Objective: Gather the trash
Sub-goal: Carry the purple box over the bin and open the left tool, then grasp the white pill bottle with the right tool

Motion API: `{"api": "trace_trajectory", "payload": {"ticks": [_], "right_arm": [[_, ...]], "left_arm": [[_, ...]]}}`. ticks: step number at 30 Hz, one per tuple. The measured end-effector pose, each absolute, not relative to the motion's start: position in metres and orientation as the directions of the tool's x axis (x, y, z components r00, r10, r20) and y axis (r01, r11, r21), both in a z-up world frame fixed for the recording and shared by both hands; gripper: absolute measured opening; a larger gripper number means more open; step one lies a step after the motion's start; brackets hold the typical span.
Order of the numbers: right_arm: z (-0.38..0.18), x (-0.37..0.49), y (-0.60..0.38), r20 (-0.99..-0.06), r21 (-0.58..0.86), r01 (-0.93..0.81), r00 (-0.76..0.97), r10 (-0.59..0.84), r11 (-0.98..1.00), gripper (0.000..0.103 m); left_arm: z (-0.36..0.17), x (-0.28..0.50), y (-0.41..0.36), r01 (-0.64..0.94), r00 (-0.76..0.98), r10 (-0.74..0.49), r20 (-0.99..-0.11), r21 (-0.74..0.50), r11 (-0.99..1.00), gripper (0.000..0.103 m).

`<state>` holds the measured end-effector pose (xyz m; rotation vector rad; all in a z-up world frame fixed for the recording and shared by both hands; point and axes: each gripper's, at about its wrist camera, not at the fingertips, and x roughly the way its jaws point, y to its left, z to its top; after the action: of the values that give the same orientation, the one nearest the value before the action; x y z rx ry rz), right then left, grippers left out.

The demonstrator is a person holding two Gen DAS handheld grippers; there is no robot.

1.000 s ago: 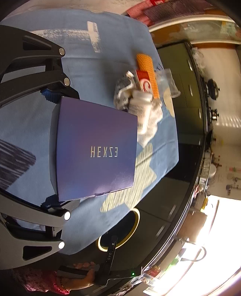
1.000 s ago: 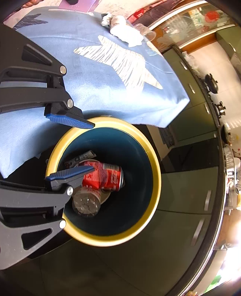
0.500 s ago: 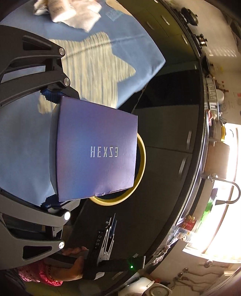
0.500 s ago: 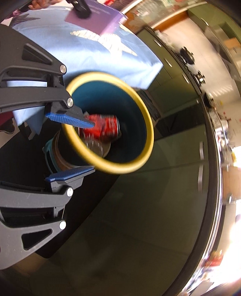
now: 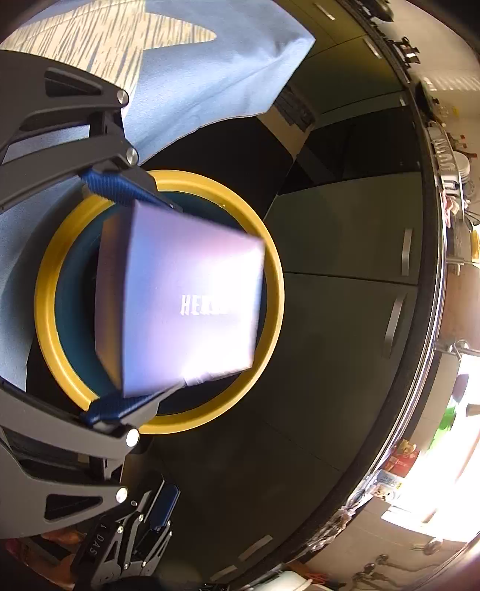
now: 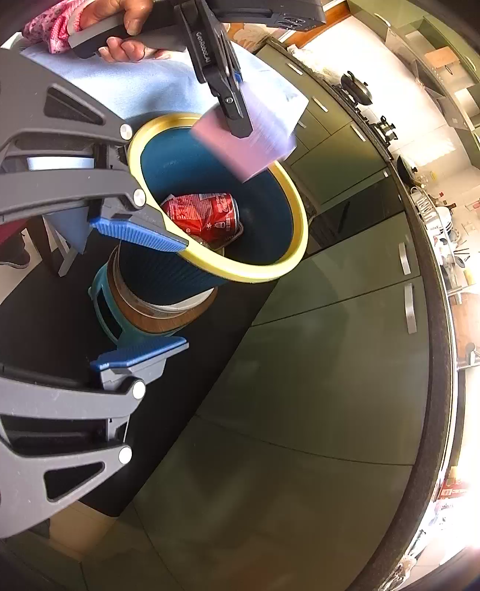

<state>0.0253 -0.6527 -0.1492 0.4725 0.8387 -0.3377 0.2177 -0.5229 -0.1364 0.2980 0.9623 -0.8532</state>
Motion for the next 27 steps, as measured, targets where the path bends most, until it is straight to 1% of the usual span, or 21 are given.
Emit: {"api": "trace_trajectory", "payload": {"ticks": [5,11,15,20,27], "right_arm": [[-0.151,0.035,-0.648,-0.777,0.26,0.444,0.623,-0.087,0.858,0.046],[-0.147,0.048,-0.626,-0.775,0.253,0.394,0.629,-0.059,0.883,0.046],[-0.144,0.061,-0.601,-0.776,0.245,0.335,0.63,-0.023,0.91,0.046],[-0.134,0.09,-0.551,-0.773,0.234,0.213,0.632,0.049,0.949,0.046],[-0.113,0.144,-0.442,-0.766,0.21,-0.065,0.609,0.206,0.975,0.046]], "left_arm": [[-0.11,0.211,-0.496,0.744,0.321,-0.533,-0.782,-0.14,0.654,0.09],[-0.071,0.189,-0.416,0.711,0.364,-0.572,-0.735,-0.177,0.68,0.093],[-0.06,0.165,-0.354,0.675,0.405,-0.574,-0.711,-0.19,0.713,0.094],[-0.062,0.142,-0.267,0.577,0.488,-0.517,-0.704,-0.184,0.796,0.097],[-0.068,0.124,-0.147,0.397,0.599,-0.389,-0.699,-0.163,0.903,0.097]]}}
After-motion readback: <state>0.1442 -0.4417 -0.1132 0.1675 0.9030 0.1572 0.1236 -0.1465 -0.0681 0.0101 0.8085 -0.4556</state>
